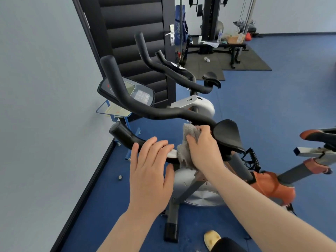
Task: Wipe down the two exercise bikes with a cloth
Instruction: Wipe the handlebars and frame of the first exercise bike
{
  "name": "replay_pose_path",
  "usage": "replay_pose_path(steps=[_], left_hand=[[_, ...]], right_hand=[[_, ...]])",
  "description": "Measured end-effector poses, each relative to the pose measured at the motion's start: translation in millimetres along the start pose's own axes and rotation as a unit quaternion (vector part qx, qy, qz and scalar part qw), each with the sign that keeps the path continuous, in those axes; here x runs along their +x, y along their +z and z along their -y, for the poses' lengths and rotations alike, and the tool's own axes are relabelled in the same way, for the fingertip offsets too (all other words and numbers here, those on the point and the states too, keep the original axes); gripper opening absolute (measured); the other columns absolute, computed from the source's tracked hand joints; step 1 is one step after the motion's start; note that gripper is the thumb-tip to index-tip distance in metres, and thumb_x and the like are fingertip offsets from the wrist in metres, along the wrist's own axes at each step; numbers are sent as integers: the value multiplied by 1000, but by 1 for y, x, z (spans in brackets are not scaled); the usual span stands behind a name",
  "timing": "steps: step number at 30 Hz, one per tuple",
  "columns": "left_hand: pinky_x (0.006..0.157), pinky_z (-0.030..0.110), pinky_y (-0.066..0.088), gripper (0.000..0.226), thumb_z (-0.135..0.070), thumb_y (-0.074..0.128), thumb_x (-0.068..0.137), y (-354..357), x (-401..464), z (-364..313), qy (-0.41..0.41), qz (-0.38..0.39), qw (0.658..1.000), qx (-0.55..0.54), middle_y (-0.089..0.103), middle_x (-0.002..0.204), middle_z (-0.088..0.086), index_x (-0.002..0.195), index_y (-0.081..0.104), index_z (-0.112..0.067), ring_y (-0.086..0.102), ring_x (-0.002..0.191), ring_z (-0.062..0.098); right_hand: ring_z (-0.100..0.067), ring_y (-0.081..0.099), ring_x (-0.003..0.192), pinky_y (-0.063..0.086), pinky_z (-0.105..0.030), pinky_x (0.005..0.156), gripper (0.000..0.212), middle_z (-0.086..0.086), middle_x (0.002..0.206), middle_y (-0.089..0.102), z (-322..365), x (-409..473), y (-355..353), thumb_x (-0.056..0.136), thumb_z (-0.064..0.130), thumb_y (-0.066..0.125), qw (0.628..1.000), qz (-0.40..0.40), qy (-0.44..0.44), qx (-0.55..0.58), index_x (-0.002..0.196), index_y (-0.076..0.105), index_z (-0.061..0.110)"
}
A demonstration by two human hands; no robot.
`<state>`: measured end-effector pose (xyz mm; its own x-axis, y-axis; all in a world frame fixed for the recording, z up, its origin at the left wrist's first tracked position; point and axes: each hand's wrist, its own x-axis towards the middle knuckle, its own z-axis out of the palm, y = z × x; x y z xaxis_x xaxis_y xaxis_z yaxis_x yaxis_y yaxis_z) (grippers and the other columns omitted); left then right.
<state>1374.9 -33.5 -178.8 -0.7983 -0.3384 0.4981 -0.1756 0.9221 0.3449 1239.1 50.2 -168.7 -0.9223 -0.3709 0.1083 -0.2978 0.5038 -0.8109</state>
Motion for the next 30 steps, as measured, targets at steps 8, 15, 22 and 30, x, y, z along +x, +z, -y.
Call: replay_pose_path(steps=[8, 15, 22, 30], left_hand=[[123, 35, 2, 43, -18, 56, 83, -1, 0, 0, 3, 1, 1000, -2, 57, 133, -8, 126, 61, -20, 40, 137, 16], [122, 34, 1, 42, -24, 46, 86, -2, 1, -3, -8, -6, 1000, -3, 58, 131, -7, 124, 62, -20, 40, 136, 16], [122, 33, 0, 42, -16, 59, 81, 0, 0, -4, -8, -14, 1000, -10, 59, 130, -7, 123, 63, -20, 39, 136, 15], [123, 34, 2, 44, -14, 59, 81, -1, 0, -3, -3, -6, 1000, -2, 58, 131, -6, 125, 62, -19, 39, 136, 16]], right_hand=[[-26, 28, 141, 28, -30, 107, 48, -8, 157, 21, -2, -6, 6, 102, 24, 42, 996, 57, -27, -66, 148, 32, 14], [-23, 37, 137, 38, -29, 102, 52, -7, 157, 25, -4, -2, -2, 104, 25, 37, 989, 80, -50, -111, 152, 20, 12], [-26, 59, 110, 50, -35, 88, 47, -12, 132, 54, -1, -4, -5, 103, 25, 41, 994, 73, 4, -80, 146, 27, 10], [-9, 48, 83, 35, -4, 66, 35, -5, 117, 53, 2, -15, 14, 101, 25, 45, 987, -29, 109, 113, 133, 37, 13]])
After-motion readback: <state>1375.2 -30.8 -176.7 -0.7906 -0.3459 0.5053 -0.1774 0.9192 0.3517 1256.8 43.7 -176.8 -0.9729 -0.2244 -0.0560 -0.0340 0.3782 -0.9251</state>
